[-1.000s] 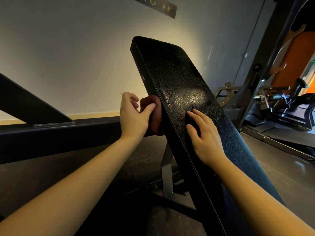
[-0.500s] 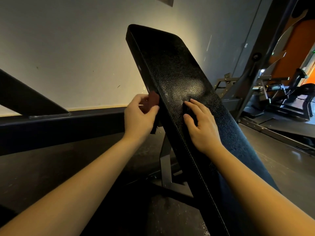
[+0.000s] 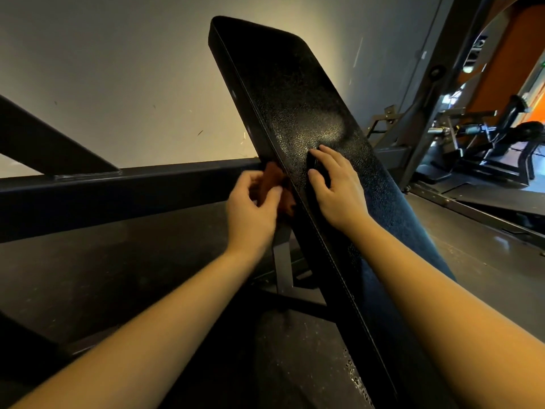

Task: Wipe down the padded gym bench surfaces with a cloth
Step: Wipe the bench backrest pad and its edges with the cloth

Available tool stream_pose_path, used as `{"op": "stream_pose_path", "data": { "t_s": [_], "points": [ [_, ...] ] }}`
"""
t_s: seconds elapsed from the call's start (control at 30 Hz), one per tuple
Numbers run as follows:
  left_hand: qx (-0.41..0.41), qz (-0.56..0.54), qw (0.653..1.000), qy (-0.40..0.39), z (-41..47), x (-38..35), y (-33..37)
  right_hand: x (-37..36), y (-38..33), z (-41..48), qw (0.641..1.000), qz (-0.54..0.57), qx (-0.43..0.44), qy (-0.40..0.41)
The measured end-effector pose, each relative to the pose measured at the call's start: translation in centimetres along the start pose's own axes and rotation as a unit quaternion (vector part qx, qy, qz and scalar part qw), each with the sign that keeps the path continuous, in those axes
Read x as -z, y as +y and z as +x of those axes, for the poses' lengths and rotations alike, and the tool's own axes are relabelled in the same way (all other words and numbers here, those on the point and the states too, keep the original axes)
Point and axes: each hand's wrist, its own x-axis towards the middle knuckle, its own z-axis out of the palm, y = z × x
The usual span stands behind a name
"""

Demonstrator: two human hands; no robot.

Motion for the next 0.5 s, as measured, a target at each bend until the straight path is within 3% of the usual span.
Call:
{"op": "stream_pose_path", "data": {
  "t_s": [0.2,0.37,0.5],
  "points": [
    [0.007,0.009,0.99,-0.138,-8.9,0.9,0.2,0.3,-0.5,-0.1,1.0,-0.004,-0.006,-0.015],
    [0.054,0.004,0.997,-0.056,-3.2,1.0,1.0,2.3,-1.2,-2.4,0.998,-0.01,-0.013,-0.057],
    [0.038,0.013,0.997,-0.07,-6.2,0.2,1.4,4.1,0.8,-8.9,0.997,-0.045,-0.002,-0.07]
  ]
}}
